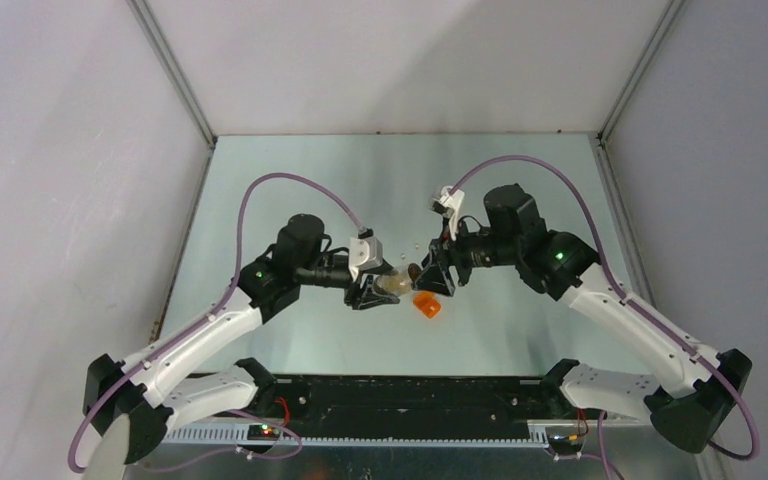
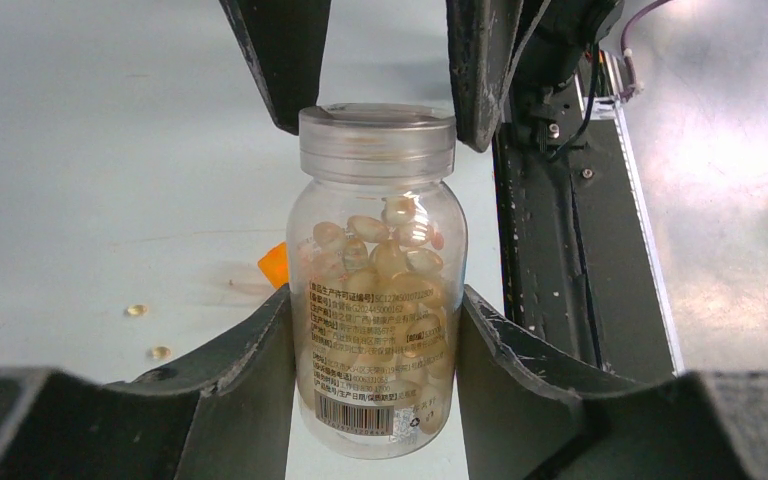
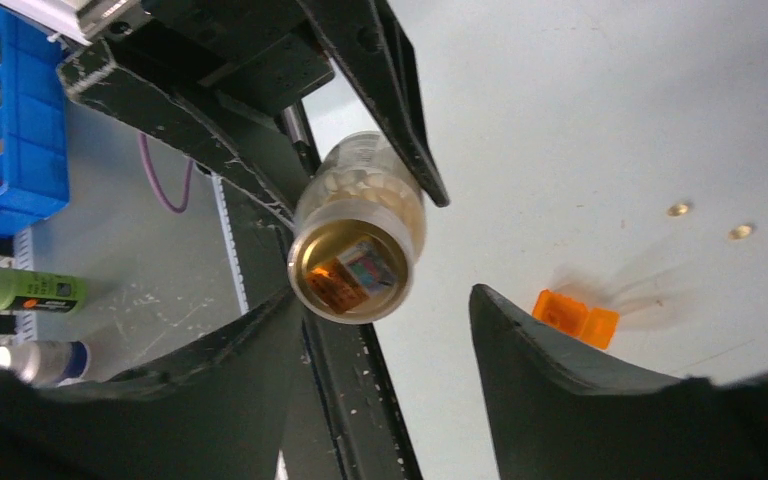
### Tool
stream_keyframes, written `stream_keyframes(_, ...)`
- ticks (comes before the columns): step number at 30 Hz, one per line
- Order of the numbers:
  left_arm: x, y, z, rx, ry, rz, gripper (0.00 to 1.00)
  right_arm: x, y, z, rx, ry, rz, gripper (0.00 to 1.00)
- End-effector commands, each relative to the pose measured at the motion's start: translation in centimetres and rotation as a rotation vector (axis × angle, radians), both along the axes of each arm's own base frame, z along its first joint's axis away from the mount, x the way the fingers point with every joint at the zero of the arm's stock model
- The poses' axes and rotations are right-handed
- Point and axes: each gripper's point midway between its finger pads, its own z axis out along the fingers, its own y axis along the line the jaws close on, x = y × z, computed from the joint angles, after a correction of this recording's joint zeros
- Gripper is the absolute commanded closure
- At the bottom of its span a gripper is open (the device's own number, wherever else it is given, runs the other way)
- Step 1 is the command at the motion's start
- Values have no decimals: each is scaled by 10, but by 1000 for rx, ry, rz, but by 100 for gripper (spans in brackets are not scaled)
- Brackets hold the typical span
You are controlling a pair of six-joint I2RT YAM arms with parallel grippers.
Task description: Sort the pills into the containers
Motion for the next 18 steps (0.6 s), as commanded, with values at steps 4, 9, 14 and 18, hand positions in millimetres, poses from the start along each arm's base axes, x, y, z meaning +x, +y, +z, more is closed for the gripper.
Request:
stream_keyframes(4,-5,-6,24,-37,-72,-61,100,26,19,18,65,-32,-131,39)
stream_keyframes(9,-2,-6,23,-34,-80,-53,100,47,20,16,80,25,-290,43)
stream_keyframes(14,4,-5,22,-33,-100,-19,100,62,8,9,64,82,-433,41)
stream_keyframes(18,5,-5,19,-27,-96,-14,100,33,13,24,121,119,-252,15)
